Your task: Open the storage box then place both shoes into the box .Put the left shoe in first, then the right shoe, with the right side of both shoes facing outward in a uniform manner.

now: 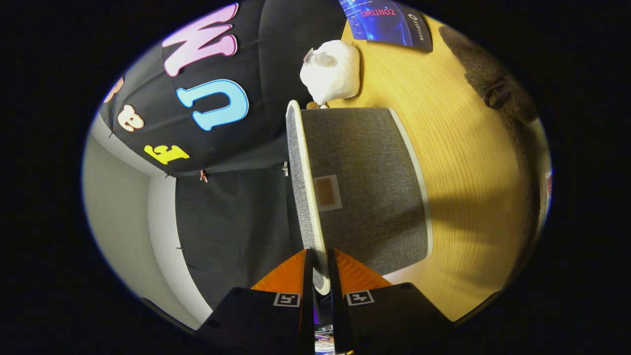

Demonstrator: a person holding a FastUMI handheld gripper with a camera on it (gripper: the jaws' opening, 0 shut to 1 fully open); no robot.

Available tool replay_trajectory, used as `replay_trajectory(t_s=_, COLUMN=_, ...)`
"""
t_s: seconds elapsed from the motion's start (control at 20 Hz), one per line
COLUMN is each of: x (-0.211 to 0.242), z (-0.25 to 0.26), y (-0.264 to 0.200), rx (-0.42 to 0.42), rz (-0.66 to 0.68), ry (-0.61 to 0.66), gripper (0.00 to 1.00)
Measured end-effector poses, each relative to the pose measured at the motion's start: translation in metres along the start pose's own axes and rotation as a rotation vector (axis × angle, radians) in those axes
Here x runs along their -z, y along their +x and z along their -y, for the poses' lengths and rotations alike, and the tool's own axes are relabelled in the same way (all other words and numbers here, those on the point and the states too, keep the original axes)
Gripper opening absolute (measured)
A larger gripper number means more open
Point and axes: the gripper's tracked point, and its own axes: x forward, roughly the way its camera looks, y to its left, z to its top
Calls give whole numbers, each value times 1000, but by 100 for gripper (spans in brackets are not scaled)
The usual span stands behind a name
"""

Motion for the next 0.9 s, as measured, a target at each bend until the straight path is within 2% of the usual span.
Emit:
replay_trajectory(t_s=0.05, x=4, z=-7, y=0, rx=-3, rz=1, ry=8, gripper=14)
replay_trajectory(t_s=0.25, x=6, z=-15, y=11, rx=37, rz=-28, ry=112, gripper=10)
replay_trajectory(t_s=0.5, x=6, z=-11, y=23, rx=120, rz=-18, ry=11, gripper=11)
replay_trajectory(t_s=0.7, x=5, z=-13, y=23, rx=148, rz=-8, ry=-47, gripper=5)
replay_trajectory(t_s=0.9, x=8, z=-27, y=25, rx=194, rz=6, ry=-54, gripper=5)
